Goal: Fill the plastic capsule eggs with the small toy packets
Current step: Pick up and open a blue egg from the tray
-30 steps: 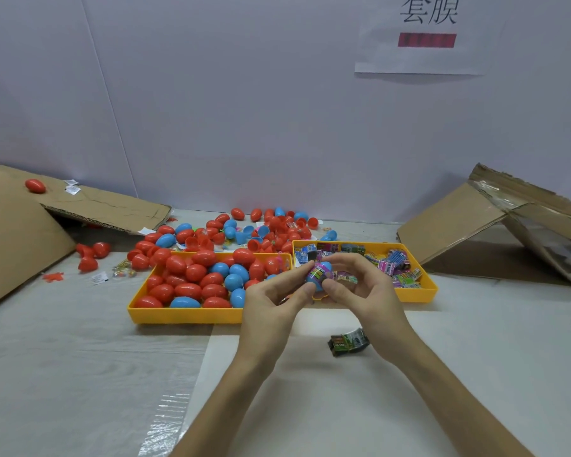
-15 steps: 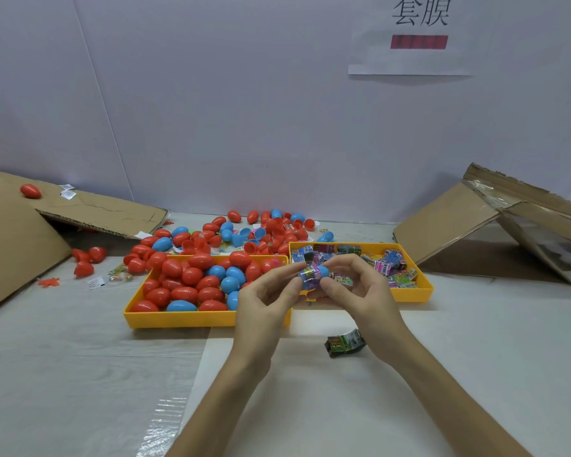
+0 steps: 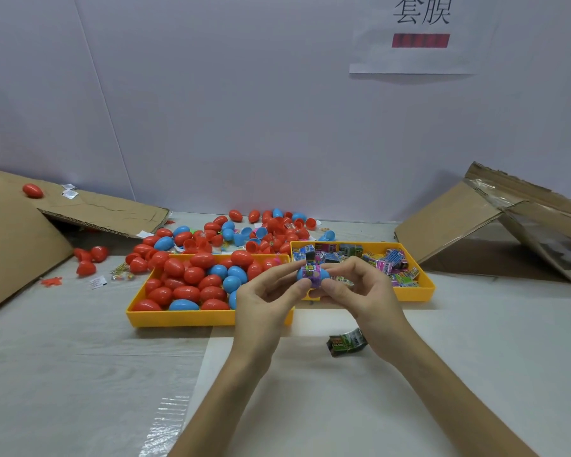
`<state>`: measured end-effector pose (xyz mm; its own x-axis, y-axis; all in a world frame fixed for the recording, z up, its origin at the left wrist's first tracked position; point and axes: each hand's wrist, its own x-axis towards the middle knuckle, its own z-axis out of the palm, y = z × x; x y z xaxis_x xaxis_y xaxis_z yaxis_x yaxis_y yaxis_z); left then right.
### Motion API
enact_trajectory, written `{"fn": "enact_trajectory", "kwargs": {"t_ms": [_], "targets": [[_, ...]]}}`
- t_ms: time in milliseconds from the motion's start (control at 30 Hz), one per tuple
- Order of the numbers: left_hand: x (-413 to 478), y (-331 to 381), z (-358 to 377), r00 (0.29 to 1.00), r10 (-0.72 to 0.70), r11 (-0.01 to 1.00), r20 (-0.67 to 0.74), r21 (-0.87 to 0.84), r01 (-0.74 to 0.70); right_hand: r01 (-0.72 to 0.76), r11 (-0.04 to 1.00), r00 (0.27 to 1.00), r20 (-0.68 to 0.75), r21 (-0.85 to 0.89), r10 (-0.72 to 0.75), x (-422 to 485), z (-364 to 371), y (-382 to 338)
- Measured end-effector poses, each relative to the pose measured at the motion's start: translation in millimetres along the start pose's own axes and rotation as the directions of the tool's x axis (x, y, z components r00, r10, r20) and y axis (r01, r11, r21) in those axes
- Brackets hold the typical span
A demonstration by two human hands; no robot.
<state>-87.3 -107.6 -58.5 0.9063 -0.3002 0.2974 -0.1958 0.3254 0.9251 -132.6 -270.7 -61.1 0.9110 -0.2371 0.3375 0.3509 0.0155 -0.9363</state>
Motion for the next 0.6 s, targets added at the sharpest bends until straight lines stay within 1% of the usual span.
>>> {"fn": "enact_trajectory", "kwargs": {"t_ms": [267, 467, 600], "targets": [[-0.6, -1.6, 1.7, 0.999, 0.022, 0.999, -0.038, 0.041, -0.021, 0.026, 0.999, 0.998, -0.047, -0.040, -0.028, -0.9, 1.3, 0.4], [1.5, 1.1, -3.8, 0.999, -0.035, 0.999, 0.019, -0.001, 0.035, 0.030, 0.997, 0.999, -0.040, -0.066, -0.032, -1.6, 1.6, -1.2], [1.2, 2.4, -3.4, 0.998, -0.050, 0.999, 0.036, -0.001, 0.050, 0.048, 0.998, 0.999, -0.012, -0.043, -0.049, -2.6, -0.1, -4.6]]}}
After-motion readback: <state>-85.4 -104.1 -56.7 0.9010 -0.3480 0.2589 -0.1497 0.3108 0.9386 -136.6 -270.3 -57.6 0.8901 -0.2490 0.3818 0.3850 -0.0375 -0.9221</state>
